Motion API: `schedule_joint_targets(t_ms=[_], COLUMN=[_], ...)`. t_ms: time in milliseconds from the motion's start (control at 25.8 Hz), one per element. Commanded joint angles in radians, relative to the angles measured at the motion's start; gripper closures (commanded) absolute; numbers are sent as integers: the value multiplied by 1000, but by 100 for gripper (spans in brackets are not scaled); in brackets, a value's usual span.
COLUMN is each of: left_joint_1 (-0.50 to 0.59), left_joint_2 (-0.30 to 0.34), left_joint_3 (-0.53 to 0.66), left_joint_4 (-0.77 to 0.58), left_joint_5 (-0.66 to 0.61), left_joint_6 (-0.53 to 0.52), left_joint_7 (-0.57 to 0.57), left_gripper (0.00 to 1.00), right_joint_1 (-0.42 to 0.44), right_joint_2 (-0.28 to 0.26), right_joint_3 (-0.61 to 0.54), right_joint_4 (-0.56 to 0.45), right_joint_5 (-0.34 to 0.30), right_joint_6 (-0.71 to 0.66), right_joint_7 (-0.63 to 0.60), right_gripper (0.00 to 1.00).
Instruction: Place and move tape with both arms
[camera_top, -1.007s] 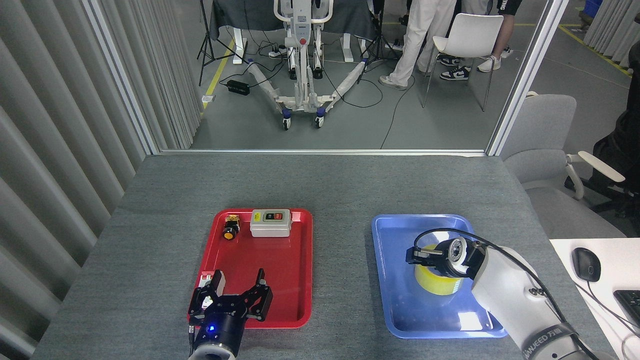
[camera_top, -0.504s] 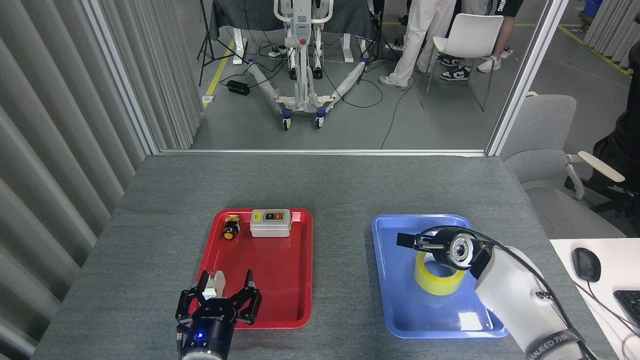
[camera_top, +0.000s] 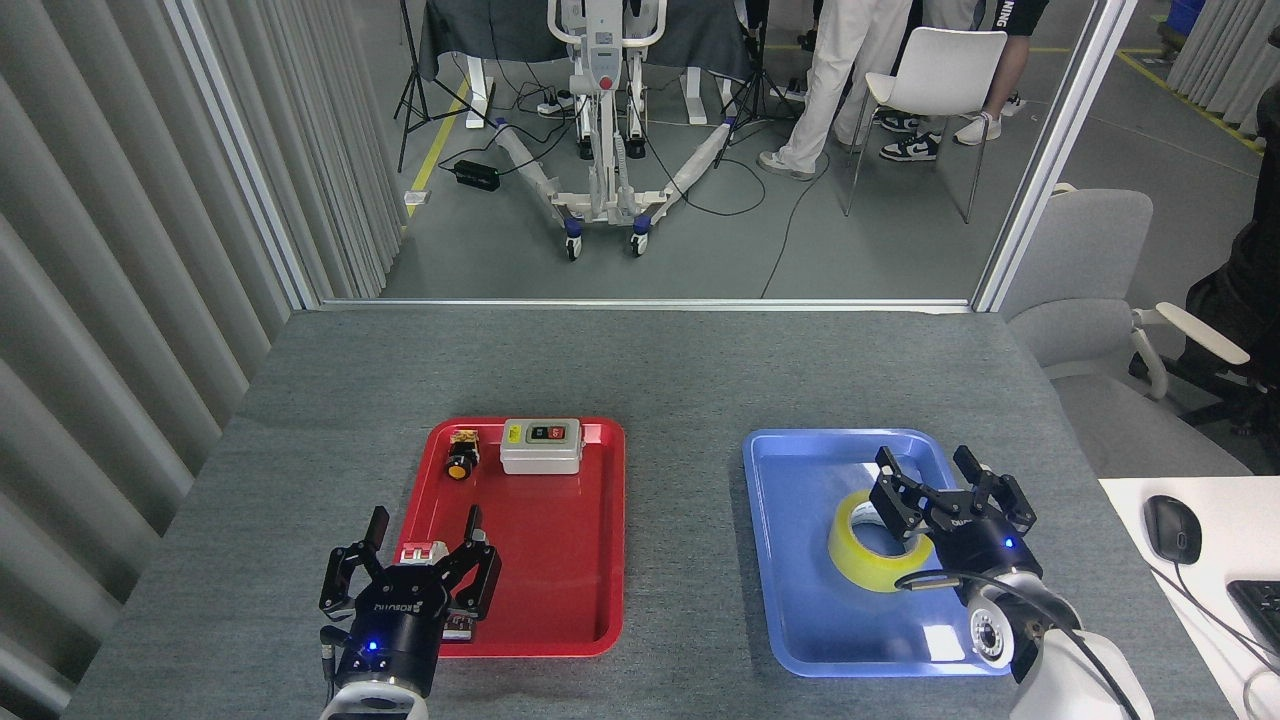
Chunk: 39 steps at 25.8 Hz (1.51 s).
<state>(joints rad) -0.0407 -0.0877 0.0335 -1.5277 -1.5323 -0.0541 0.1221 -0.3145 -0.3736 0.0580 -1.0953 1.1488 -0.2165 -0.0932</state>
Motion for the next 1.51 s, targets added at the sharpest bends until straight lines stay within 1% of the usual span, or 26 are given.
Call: schedule_joint_targets(t_ms=[0,39,116,232,271,387,426,504,542,697,814,969,1123,1472], left_joint_1=[9,9,10,12,12,12,12,12,12,12,12,12,12,13], left_joint_2=[3,5,6,9,9,9,8,8,8,8,6,8,8,8], left_joint_3=[3,3,5,6,6,6,6,6,6,6,6,8,8,9], left_joint_4=[-5,-5,-3,-2,-2,-3,-3,-3,-3,1,3,3,1,0], left_joint_5=[0,1,3,6,6,8,8,8,8,9,9,9,11,11], left_joint_6=[3,5,13,19,17,17,17,17,17,17,17,17,17,19], left_joint_7=[-5,-4,-5,2,5,7,7,7,7,8,8,7,8,8], left_gripper=[0,0,0,0,0,0,0,0,0,0,0,0,0,0], right_joint_1=[101,126,203,315,347,425,442,468,473,482,485,474,439,419], right_joint_2=[-4,-1,10,51,61,67,70,85,87,68,32,19,18,18], right_joint_3=[-66,-79,-115,-158,-179,-217,-216,-210,-207,-198,-175,-168,-167,-158], right_joint_4=[-87,-120,-202,-308,-339,-390,-399,-411,-413,-414,-414,-417,-419,-413], right_joint_5=[26,26,28,31,42,114,141,175,178,173,166,150,149,150], right_joint_6=[-67,-67,-66,-64,-64,-40,-11,54,75,80,83,83,81,65], right_joint_7=[-89,-99,-103,-97,-96,-88,-80,-74,-74,-69,-74,-73,-71,-74], right_gripper=[1,1,1,1,1,1,1,1,1,1,0,0,0,0])
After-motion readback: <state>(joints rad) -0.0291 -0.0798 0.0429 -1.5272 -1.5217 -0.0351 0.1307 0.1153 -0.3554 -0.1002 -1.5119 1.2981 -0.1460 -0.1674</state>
